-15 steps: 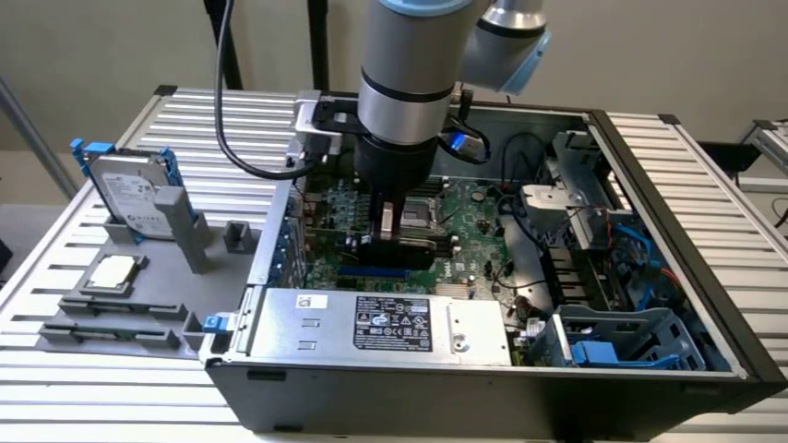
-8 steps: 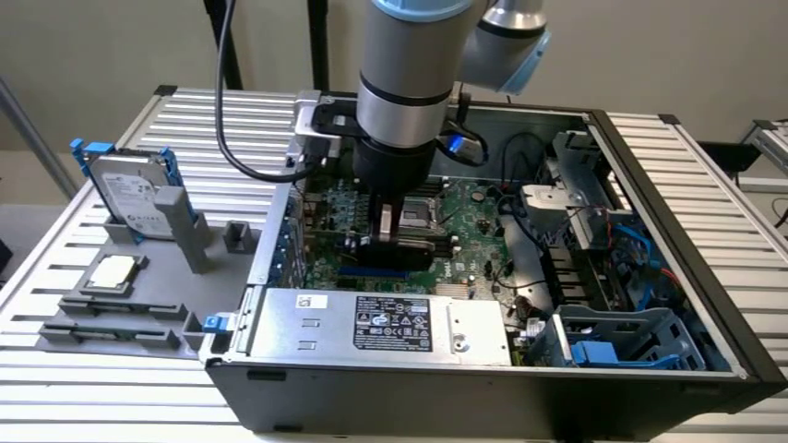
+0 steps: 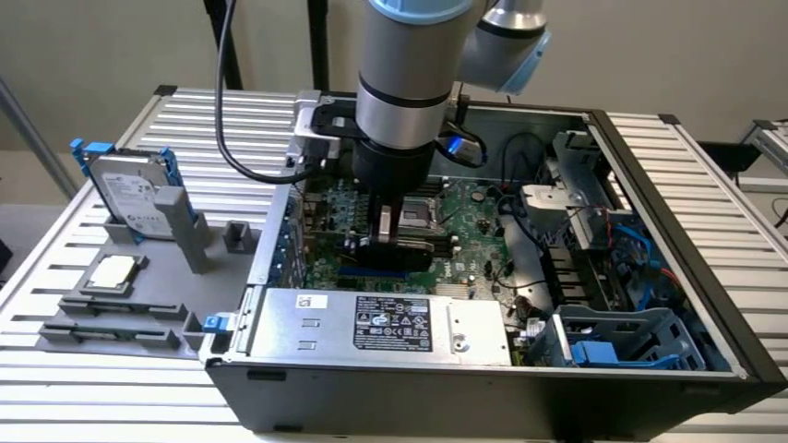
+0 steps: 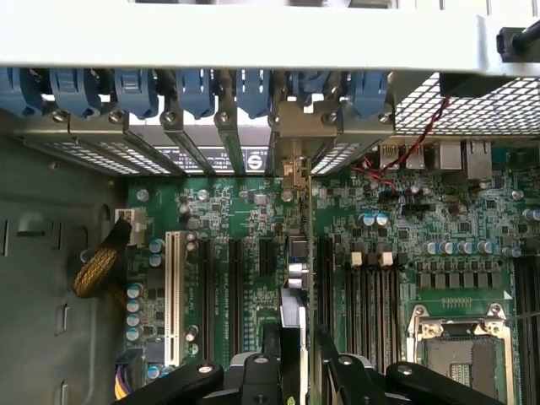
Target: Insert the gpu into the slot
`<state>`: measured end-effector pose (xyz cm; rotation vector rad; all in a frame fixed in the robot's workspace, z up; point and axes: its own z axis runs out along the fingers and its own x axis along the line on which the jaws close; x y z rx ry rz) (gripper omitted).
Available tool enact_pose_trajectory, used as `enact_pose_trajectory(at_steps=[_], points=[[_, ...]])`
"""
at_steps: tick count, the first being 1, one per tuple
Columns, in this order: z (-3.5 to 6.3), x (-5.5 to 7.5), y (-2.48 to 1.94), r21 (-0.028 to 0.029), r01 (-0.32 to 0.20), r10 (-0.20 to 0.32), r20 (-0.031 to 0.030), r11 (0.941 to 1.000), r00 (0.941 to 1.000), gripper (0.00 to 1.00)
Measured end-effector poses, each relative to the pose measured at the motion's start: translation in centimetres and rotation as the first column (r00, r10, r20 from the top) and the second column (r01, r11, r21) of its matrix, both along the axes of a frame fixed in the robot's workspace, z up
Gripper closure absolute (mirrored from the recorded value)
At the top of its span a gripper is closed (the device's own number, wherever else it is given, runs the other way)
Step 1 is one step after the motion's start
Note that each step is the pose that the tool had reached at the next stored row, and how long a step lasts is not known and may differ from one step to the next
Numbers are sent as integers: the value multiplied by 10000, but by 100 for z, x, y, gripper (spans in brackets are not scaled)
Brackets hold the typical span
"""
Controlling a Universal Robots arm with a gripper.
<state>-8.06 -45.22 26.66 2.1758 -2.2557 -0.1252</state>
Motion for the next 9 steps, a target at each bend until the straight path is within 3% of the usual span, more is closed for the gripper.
enact_pose_trajectory(at_steps=[9], points=[[-19,-2,0,-19,-51,51,-2,10000,10000,74]])
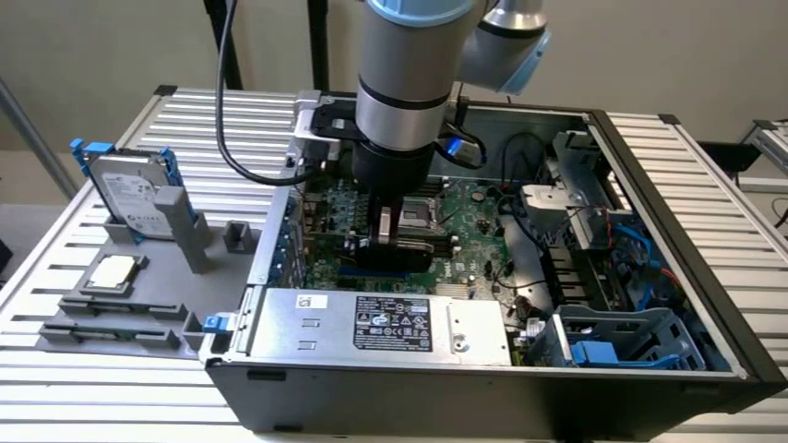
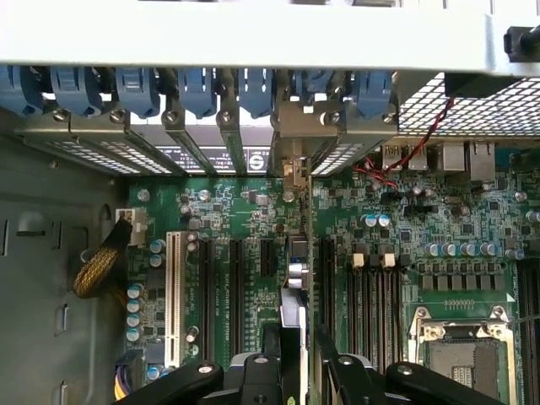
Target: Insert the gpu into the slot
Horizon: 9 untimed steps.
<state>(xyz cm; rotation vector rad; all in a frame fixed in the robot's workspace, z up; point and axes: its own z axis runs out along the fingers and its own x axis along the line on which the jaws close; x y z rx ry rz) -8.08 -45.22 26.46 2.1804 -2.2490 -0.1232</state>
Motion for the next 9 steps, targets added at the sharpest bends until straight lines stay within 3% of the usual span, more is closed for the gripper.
enact_pose_trajectory(at_steps=[9], points=[[-39,-7,0,1,-14,14,-4,10000,10000,74]])
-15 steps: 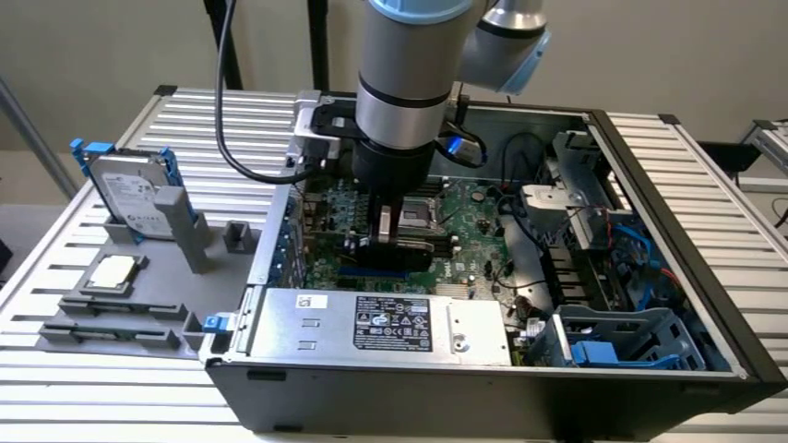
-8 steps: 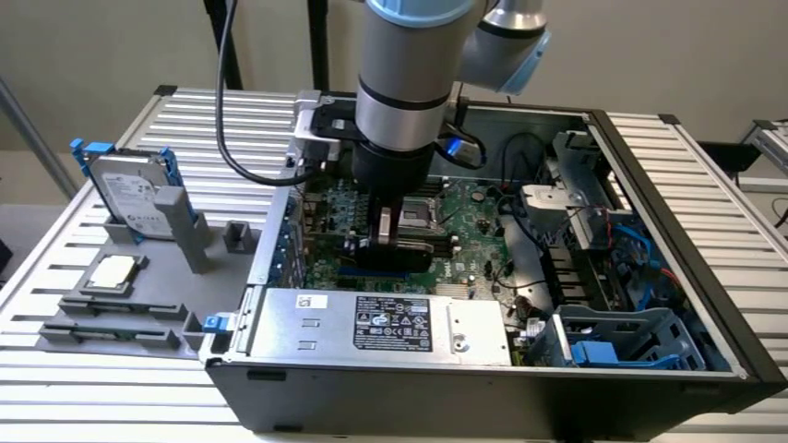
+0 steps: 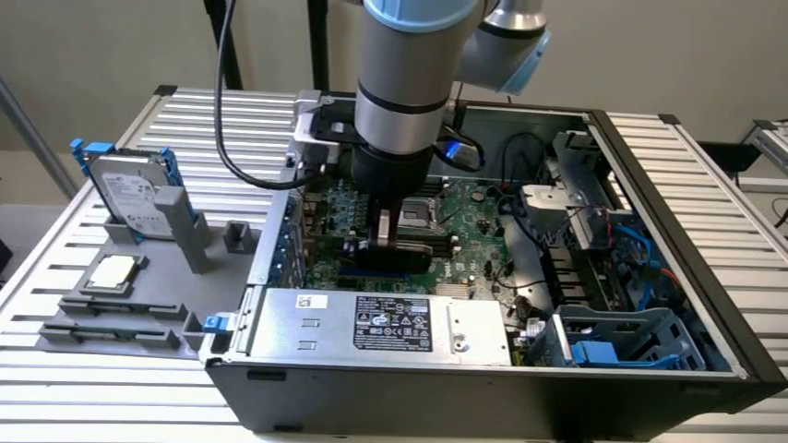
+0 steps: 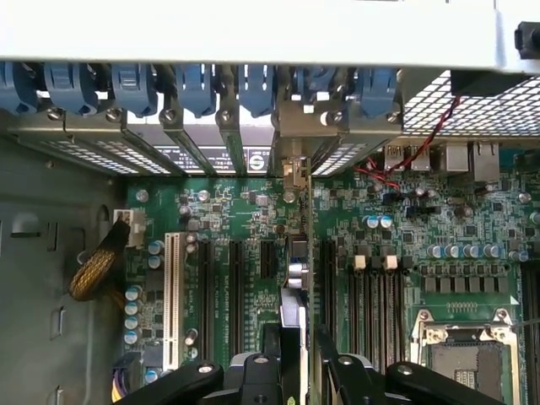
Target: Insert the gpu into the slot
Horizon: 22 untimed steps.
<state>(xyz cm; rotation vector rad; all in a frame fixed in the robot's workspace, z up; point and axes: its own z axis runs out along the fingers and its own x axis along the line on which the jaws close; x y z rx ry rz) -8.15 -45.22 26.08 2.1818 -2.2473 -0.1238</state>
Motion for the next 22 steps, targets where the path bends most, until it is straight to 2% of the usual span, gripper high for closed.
enact_pose_trajectory(at_steps=[18,20,21,22], points=[[-100,0,0,-2,-32,32,-53,10000,10000,74],[-85,0,3,29,-30,31,-48,10000,10000,72],[-42,0,1,12,-31,31,-57,10000,10000,72],[7,0,0,0,-31,31,-63,10000,10000,65]])
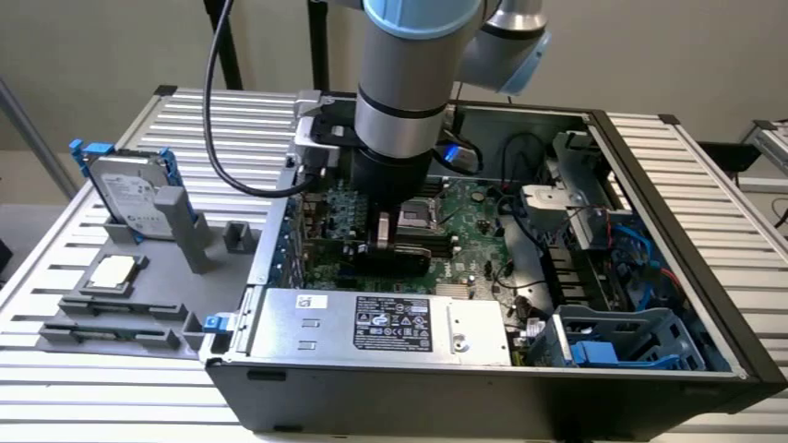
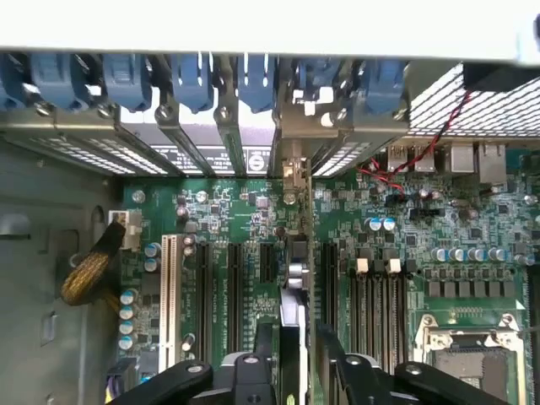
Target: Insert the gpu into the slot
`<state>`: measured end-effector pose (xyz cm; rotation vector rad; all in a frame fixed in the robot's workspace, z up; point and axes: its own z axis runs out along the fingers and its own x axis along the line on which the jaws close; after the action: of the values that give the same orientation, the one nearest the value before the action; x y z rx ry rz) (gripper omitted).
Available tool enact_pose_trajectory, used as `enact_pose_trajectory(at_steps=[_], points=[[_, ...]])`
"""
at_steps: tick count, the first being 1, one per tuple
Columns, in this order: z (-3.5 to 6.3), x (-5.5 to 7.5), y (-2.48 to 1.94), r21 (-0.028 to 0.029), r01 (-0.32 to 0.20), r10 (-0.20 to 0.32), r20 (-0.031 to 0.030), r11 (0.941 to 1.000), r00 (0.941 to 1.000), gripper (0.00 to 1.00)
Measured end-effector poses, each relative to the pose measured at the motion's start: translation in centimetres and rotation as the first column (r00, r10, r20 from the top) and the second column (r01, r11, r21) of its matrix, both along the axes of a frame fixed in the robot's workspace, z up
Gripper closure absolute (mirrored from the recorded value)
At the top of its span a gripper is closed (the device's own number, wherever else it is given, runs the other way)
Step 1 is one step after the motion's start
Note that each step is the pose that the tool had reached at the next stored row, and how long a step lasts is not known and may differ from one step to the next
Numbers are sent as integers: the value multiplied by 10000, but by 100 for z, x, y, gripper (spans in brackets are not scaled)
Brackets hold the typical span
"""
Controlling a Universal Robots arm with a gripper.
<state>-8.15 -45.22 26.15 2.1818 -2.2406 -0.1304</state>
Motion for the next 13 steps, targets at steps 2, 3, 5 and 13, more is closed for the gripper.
enact_pose_trajectory(at_steps=[2,3,5,13], points=[[90,0,0,1,-1,1,0,10000,10000,65],[136,0,0,-2,-2,2,-1,10000,10000,65],[228,0,0,-5,-4,4,-1,10000,10000,65],[415,-77,0,-40,-20,20,-2,10000,10000,75]])
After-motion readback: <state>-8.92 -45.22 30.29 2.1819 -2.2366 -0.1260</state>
